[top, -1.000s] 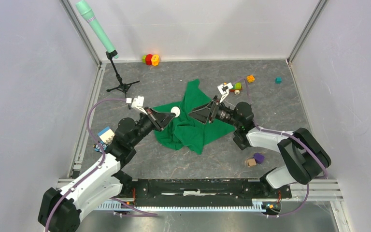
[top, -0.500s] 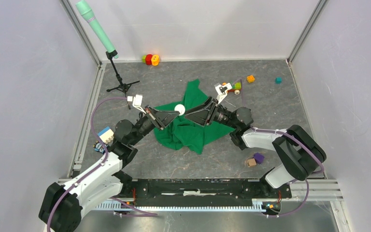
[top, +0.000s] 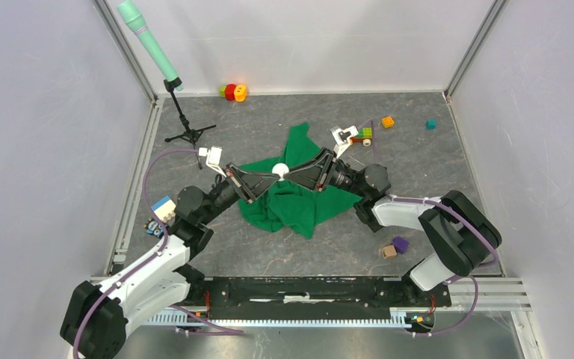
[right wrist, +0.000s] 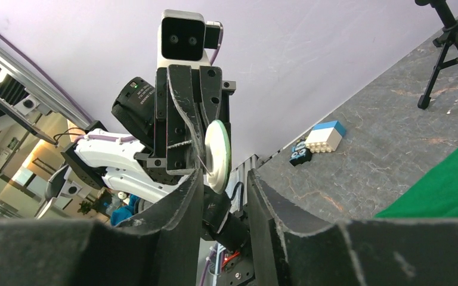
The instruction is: Remove the brooch from the garment
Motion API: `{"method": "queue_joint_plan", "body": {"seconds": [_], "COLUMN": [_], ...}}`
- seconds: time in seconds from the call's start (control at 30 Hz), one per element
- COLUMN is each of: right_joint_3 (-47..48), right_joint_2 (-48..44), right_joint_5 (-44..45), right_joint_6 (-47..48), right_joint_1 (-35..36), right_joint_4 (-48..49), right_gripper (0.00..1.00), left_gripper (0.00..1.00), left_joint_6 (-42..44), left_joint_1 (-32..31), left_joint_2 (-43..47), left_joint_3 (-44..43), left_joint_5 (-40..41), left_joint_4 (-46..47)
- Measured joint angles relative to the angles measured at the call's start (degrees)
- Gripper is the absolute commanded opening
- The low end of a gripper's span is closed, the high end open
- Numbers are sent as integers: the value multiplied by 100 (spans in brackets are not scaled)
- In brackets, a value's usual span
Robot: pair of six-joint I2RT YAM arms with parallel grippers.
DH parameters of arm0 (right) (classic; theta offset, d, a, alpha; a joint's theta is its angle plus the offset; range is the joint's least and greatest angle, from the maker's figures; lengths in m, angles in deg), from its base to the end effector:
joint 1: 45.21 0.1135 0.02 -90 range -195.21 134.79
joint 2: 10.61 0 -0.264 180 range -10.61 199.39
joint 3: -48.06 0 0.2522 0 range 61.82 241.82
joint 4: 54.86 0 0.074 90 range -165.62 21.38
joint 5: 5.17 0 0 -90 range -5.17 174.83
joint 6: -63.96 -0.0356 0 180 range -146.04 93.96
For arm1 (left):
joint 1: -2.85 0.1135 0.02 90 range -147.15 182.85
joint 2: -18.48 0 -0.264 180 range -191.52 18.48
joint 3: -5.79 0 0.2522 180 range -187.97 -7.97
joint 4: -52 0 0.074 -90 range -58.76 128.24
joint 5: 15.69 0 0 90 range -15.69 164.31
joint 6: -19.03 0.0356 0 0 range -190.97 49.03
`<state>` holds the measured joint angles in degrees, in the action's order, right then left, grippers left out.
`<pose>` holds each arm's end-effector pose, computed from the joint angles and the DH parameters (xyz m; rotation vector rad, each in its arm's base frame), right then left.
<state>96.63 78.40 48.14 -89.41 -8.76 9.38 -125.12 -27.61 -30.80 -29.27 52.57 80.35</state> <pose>0.2296 0.1961 0.2553 -0.3466 1.4436 1.8355 0.1623 -0.1108 0.2778 0.0525 1.5062 -1.4715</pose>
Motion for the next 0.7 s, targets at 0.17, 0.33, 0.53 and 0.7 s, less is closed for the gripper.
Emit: {"method": "queue_joint_plan", "body": {"seconds": [0.17,0.33,0.53,0.7], "right_joint_3": [0,2,13,31], "right_joint_2": [0,0,11,11], "right_joint_5": [-22,-37,-42,-50], "right_joint_6": [-9,-33,-46,-44], "right_joint_1": [9,20,20,20], "right_joint_4": [37,68,66,57], "right_gripper": [36,28,24,19], "left_gripper": [2,2,2,2], "left_joint_6": [0,-2,0,0], "left_joint_1": [0,0,0,13], "left_joint_2": [-66,-90,-98,-157], "left_joint_3": [7,7,9,9], "left_joint_5": [-101,-131,-138,-197], "left_joint_4": [26,46,66,146]}}
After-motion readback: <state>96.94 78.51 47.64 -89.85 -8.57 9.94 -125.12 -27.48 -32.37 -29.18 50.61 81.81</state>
